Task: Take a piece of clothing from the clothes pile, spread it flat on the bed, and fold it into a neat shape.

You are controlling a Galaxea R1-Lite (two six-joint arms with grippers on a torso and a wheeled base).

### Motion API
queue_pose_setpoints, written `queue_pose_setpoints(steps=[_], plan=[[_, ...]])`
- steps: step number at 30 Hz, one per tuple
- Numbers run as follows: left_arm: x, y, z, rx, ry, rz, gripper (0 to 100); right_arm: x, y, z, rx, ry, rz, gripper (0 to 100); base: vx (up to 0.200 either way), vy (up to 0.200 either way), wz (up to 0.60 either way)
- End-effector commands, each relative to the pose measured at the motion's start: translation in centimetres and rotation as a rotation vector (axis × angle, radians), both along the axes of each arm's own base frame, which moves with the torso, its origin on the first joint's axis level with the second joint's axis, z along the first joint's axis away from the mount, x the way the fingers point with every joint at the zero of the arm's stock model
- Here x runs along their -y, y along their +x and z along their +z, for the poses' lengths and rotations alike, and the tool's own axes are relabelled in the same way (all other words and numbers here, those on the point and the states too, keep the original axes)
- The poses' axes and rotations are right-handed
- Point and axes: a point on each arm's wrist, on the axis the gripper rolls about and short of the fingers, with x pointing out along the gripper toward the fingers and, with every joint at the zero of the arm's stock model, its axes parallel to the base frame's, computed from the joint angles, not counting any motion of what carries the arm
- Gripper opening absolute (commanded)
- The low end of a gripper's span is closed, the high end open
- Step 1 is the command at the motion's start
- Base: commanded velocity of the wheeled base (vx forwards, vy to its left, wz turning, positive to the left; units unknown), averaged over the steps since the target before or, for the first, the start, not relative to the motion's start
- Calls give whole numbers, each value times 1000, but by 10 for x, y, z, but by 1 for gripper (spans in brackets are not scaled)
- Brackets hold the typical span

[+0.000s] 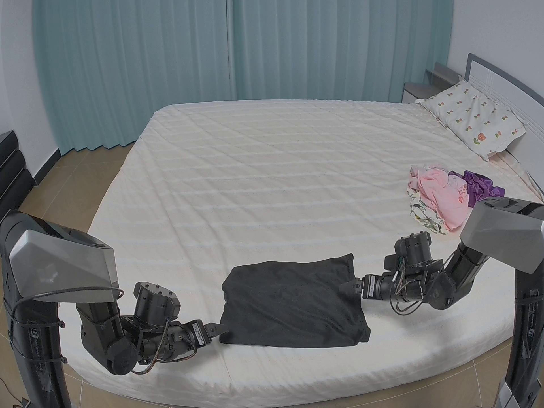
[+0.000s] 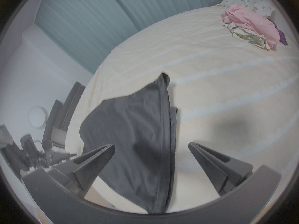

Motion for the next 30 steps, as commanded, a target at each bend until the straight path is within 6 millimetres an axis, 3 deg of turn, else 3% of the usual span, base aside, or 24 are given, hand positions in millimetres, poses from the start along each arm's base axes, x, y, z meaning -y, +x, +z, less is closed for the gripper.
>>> queue_pose_setpoints(steps=[1, 10, 16, 17, 30], plan=[[1, 1, 0, -5, -14, 16, 100, -5, 34, -17, 11, 12, -96, 100, 0, 0, 0], [2, 4, 1, -3, -29, 29, 100, -17, 70, -28, 45, 4, -119, 100, 0, 0, 0], [3, 8, 3, 3, -56, 55, 100, -19, 75, -28, 33, 3, -118, 100, 0, 0, 0], [3, 9, 3, 4, -60, 58, 100, -19, 76, -27, 33, 3, -118, 0, 0, 0, 0], [3, 9, 3, 4, -60, 64, 100, -6, 84, -12, 34, 90, -232, 0, 0, 0, 0]])
